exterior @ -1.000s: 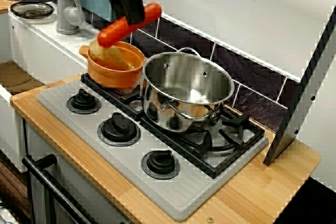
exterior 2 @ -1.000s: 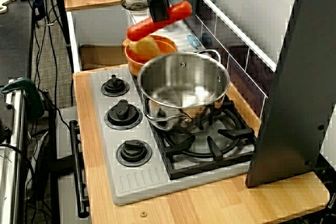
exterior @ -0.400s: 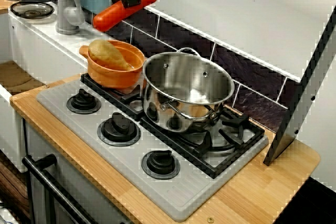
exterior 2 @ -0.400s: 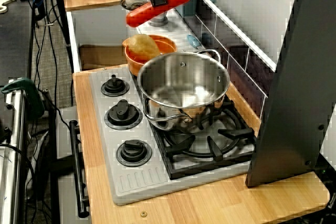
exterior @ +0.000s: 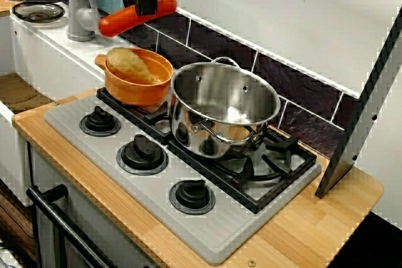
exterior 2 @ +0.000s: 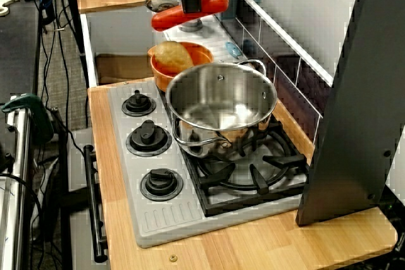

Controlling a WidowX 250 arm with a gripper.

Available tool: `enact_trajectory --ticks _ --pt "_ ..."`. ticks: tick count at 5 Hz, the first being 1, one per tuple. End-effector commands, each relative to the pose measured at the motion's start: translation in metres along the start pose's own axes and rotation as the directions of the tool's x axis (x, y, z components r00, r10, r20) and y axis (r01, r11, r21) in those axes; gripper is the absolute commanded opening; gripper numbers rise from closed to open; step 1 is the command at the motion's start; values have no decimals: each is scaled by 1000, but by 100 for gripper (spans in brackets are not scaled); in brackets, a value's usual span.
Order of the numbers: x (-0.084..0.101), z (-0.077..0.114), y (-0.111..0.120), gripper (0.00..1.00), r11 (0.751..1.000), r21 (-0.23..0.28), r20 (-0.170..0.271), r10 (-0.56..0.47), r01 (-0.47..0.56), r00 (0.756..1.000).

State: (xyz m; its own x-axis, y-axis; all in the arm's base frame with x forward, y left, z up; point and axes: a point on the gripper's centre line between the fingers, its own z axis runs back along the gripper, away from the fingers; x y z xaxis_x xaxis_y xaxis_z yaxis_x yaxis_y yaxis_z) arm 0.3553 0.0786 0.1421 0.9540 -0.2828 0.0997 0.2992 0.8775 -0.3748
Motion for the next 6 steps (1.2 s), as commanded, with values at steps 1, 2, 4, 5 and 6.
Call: enact_trajectory --ticks 1,2,4,5,6 --pt "8 12 -53 0 983 -88 -57 -167 161 984" --pt "11 4 -79 0 964 -149 -80 -234 220 969" --pt "29 -16 -124 0 930 -254 -65 -291 266 955" --pt "39 -25 -145 0 922 -289 -52 -282 256 958" --pt "45 -39 -164 0 925 -290 -51 -270 245 961"
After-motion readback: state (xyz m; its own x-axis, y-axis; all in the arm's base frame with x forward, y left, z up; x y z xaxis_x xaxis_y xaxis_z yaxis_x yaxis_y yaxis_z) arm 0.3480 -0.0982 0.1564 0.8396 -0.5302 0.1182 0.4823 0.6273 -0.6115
